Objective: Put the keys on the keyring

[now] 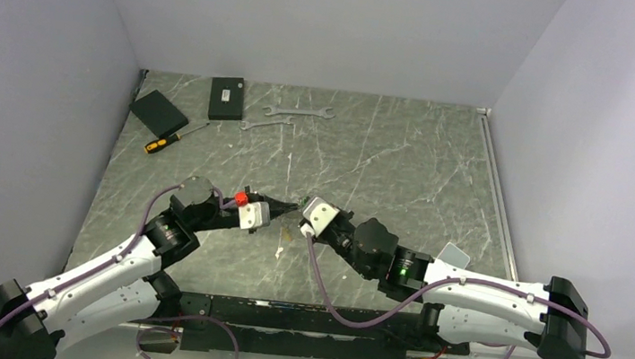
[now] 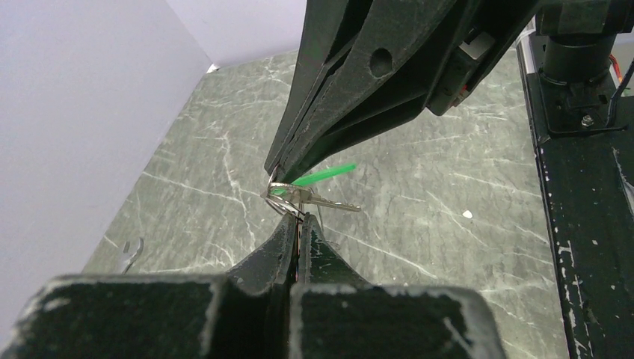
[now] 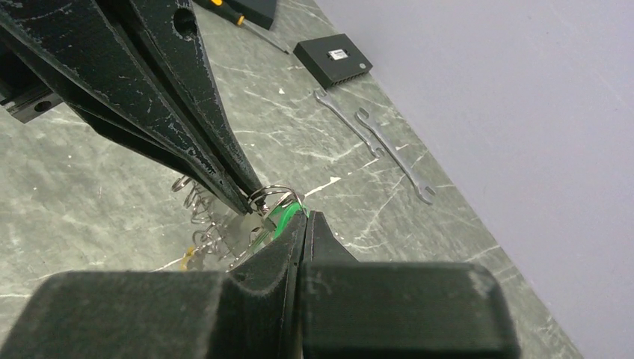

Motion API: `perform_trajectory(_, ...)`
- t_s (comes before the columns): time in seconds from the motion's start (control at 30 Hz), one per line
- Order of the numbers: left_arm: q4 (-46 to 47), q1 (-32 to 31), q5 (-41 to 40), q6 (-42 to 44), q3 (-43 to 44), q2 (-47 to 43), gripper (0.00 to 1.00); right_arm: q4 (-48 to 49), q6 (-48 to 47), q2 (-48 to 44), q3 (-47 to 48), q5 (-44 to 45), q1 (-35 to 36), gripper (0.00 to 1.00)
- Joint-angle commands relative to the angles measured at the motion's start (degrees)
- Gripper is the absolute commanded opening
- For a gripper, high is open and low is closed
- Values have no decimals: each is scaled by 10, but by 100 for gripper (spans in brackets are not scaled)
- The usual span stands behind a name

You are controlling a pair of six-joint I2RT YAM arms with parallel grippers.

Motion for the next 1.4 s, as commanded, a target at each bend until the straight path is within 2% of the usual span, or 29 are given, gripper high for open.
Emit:
perform_trajectory(0.0,24,-11,54,15,9,-21,0,1,9,3,24,32,-13,0)
perform_trajectory(0.2,-33,-12,44,47,27,-34,0,-22,22,-6,31,24,-13,0)
perform_trajectory(0.33,-71,-12,24,63,39,-39,0,-36,30,-20,34,11,-13,17)
perform_trajectory(0.43,-79,-13,19,67,40,-41,0,-41,35,-38,28,-5,-13,24)
perform_trajectory(0.7,-79,-14,14,67,37,-41,0,-59,47,-90,8,-69,-13,27)
perform_trajectory(0.93,-76,-14,17,66,35,-41,0,-80,52,-86,14,-100,-13,30)
perform_trajectory(1.13,-101,-18,23,78,43,-53,0,-99,78,-95,16,-161,-14,43)
perform_trajectory(1.23,-124,-18,30,87,48,-64,0,-118,77,-101,18,-197,-19,56)
perform_trajectory(1.37,-157,-18,58,105,57,-71,0,-183,61,-89,40,-250,-29,59)
